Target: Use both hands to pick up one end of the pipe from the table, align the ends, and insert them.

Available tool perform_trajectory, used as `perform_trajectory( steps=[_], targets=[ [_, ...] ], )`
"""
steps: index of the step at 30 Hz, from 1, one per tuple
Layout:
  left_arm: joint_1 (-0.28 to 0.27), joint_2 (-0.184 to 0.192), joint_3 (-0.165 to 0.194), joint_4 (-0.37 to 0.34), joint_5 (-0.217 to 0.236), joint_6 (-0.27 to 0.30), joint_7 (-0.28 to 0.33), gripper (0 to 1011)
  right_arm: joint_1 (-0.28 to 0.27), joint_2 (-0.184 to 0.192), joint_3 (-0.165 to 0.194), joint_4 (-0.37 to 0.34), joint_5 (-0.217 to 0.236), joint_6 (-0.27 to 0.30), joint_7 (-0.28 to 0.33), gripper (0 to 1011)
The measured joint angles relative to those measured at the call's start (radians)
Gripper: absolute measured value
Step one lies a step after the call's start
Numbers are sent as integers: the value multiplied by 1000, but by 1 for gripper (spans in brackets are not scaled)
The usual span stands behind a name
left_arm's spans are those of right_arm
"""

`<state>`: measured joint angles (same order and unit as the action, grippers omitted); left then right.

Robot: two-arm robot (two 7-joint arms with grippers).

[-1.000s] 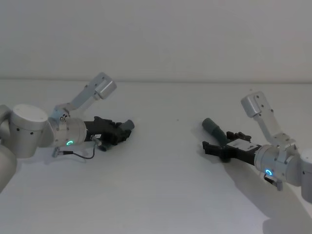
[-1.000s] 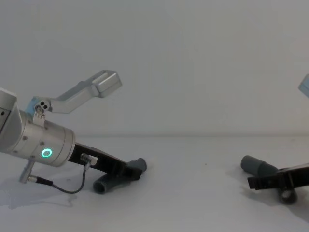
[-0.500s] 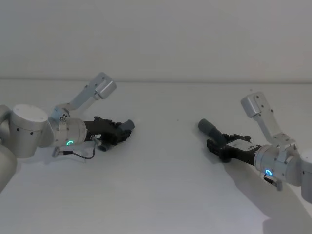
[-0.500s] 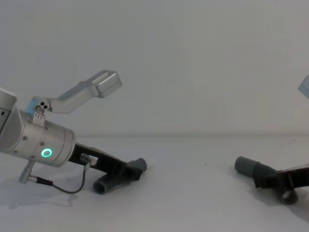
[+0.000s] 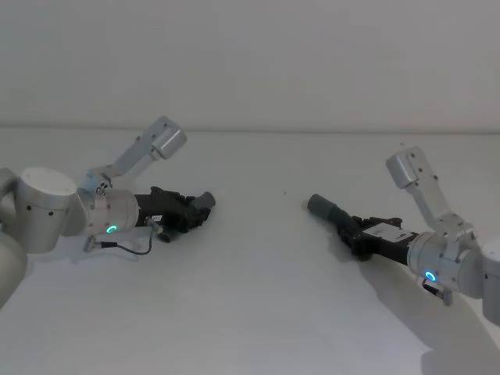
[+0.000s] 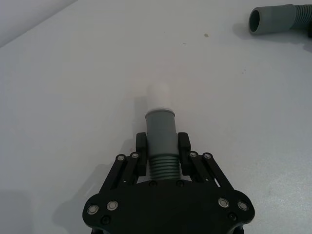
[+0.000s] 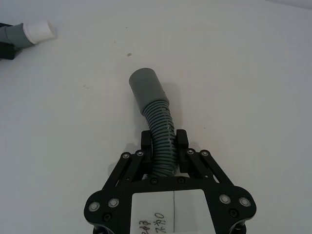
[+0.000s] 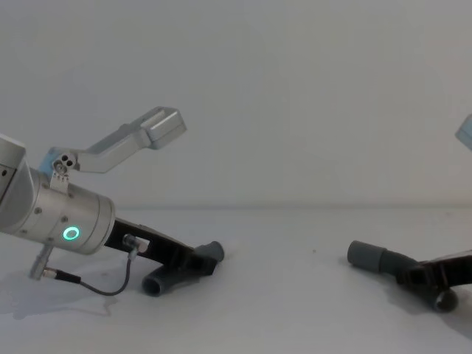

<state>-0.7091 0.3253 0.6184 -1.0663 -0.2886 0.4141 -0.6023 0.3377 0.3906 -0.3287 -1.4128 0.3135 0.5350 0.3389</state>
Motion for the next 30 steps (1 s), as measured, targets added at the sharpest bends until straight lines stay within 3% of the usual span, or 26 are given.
perform_trajectory(
  steps=[17,25,30],
  targets=[
    [0,0,1,-2,5,-11,3,370,-3,6,0,-5,4,-16,7,282],
    [-9,8,7,-23,27,-61,-1,370,-8,27,5,-31,15,-76,43,282],
    [-20,20,18,-36,43,-96,-23,370,-13,61,8,-63,25,-140,95,282]
  ],
)
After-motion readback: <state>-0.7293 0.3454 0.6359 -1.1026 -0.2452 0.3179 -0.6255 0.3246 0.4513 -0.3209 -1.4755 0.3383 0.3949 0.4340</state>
